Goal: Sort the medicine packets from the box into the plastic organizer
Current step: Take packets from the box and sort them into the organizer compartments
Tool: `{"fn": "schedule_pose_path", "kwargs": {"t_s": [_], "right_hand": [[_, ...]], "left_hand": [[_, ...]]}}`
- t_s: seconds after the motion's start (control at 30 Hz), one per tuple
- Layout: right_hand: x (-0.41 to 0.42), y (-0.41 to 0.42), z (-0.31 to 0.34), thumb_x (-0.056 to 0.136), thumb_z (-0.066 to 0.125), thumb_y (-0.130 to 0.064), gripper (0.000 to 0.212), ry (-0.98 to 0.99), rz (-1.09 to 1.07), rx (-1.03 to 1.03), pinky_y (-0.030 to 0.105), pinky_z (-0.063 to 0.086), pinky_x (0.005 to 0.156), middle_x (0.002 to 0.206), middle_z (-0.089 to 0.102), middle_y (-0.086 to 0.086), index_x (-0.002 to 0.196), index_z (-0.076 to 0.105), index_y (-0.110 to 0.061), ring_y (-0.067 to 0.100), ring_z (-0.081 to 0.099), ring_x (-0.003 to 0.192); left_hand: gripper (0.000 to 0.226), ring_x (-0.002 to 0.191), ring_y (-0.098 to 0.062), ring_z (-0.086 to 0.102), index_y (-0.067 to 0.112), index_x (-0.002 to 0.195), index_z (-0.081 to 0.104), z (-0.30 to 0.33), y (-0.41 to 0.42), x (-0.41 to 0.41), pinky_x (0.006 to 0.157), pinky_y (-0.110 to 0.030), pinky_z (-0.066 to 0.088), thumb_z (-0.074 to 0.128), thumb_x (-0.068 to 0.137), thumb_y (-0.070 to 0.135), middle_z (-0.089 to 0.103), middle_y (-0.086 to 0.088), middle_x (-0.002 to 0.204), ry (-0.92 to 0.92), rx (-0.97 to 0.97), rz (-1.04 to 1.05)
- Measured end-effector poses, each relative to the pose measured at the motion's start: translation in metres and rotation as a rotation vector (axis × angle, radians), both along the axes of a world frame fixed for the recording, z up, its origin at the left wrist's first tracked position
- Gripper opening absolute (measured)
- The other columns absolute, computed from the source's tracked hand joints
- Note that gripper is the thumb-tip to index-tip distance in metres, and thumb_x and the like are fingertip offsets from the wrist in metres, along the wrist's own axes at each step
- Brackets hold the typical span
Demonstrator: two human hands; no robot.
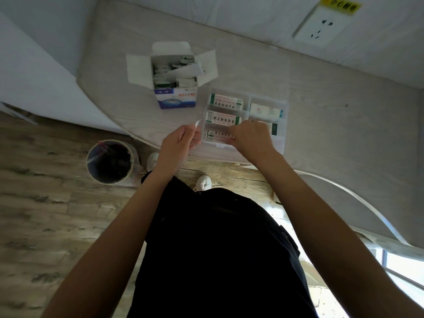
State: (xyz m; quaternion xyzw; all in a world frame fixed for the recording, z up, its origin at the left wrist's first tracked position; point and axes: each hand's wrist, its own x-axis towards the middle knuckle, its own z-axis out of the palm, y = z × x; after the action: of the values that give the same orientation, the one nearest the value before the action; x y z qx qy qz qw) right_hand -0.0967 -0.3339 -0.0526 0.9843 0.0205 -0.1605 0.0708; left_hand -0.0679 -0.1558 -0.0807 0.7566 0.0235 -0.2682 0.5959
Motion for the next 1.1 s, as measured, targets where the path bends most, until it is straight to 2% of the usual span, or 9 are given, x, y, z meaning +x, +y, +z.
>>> {"fn": "schedule_pose_path", "kwargs": {"t_s": [0.3, 0.47, 0.53, 0.6, 0.7, 0.77, 0.9, 1.0, 1.1], "right_hand": [[0.008, 0.009, -0.006, 0.094, 0.053, -0.03, 0.022, -0.008, -0.037, 0.062, 0.033, 0.051, 0.069, 0.095, 0.069, 0.005, 0.108, 0.066, -0.019, 0.025, 0.066, 0.086], [0.004, 0.009, 0.003, 0.096, 0.047, -0.033, 0.028, -0.012, -0.094, 0.169, 0.034, 0.05, 0.074, 0.099, 0.068, 0.005, 0.114, 0.064, -0.021, 0.023, 0.065, 0.089], [-0.001, 0.006, 0.01, 0.096, 0.048, -0.035, 0.028, -0.063, -0.207, 0.365, 0.032, 0.051, 0.075, 0.091, 0.07, 0.001, 0.113, 0.066, -0.022, 0.018, 0.064, 0.081], [-0.007, 0.006, 0.019, 0.093, 0.056, -0.031, 0.024, -0.115, -0.38, 0.75, 0.029, 0.053, 0.071, 0.084, 0.07, -0.002, 0.112, 0.066, -0.021, 0.01, 0.063, 0.068], [-0.02, 0.0, 0.033, 0.092, 0.058, -0.015, 0.023, -0.064, -0.701, 1.407, 0.023, 0.055, 0.06, 0.083, 0.068, 0.005, 0.114, 0.062, -0.013, 0.012, 0.066, 0.063], [-0.029, -0.007, 0.039, 0.09, 0.058, -0.01, 0.02, -0.049, -0.866, 1.57, 0.023, 0.054, 0.059, 0.078, 0.068, 0.007, 0.11, 0.063, -0.009, 0.012, 0.066, 0.062], [-0.044, -0.04, 0.038, 0.083, 0.066, -0.003, 0.018, -0.272, -0.969, 1.51, 0.016, 0.049, 0.057, 0.065, 0.069, -0.007, 0.1, 0.066, -0.009, 0.005, 0.063, 0.058], [-0.046, -0.08, 0.032, 0.082, 0.068, -0.005, 0.015, -0.554, -1.077, 1.292, 0.012, 0.046, 0.058, 0.071, 0.066, -0.007, 0.097, 0.067, -0.01, -0.004, 0.059, 0.058], [-0.036, -0.11, 0.019, 0.082, 0.069, -0.013, 0.012, -0.627, -1.097, 1.088, 0.018, 0.049, 0.067, 0.076, 0.067, -0.009, 0.09, 0.067, -0.022, 0.001, 0.061, 0.068]], "left_hand": [[0.024, 0.08, -0.007, 0.066, 0.024, 0.092, 0.062, 0.003, -0.002, 0.001, 0.08, -0.025, 0.054, 0.041, 0.099, 0.031, 0.067, 0.008, 0.083, 0.002, 0.029, -0.002], [0.022, 0.073, 0.005, 0.062, 0.027, 0.09, 0.062, 0.006, 0.001, 0.002, 0.076, -0.022, 0.052, 0.042, 0.098, 0.033, 0.066, 0.013, 0.082, -0.047, 0.093, -0.026], [0.021, 0.066, 0.009, 0.058, 0.029, 0.085, 0.061, 0.012, 0.002, 0.002, 0.071, -0.015, 0.047, 0.044, 0.097, 0.033, 0.063, 0.015, 0.077, -0.145, 0.152, -0.07], [0.019, 0.067, 0.006, 0.055, 0.025, 0.09, 0.061, 0.019, 0.003, 0.003, 0.065, -0.01, 0.041, 0.046, 0.096, 0.034, 0.062, 0.012, 0.08, -0.32, 0.258, -0.188], [0.032, 0.076, -0.008, 0.055, 0.015, 0.104, 0.064, 0.03, -0.003, 0.003, 0.067, -0.019, 0.041, 0.052, 0.091, 0.041, 0.063, 0.001, 0.093, -0.711, 0.418, -0.388], [0.043, 0.078, -0.015, 0.06, 0.012, 0.106, 0.064, 0.037, -0.014, 0.006, 0.064, -0.022, 0.044, 0.051, 0.087, 0.048, 0.065, -0.003, 0.094, -0.961, 0.47, -0.512], [0.051, 0.091, -0.019, 0.061, 0.013, 0.119, 0.057, 0.05, -0.056, 0.012, 0.075, -0.03, 0.053, 0.051, 0.084, 0.051, 0.065, -0.006, 0.105, -1.087, 0.419, -0.66], [0.056, 0.111, -0.023, 0.053, 0.013, 0.132, 0.046, 0.05, -0.09, 0.022, 0.095, -0.028, 0.036, 0.054, 0.086, 0.044, 0.059, -0.008, 0.121, -0.993, 0.387, -0.7], [0.057, 0.123, -0.024, 0.045, 0.014, 0.134, 0.043, 0.037, -0.114, 0.036, 0.103, -0.031, 0.03, 0.063, 0.085, 0.035, 0.054, -0.006, 0.13, -0.917, 0.458, -0.733]]}}
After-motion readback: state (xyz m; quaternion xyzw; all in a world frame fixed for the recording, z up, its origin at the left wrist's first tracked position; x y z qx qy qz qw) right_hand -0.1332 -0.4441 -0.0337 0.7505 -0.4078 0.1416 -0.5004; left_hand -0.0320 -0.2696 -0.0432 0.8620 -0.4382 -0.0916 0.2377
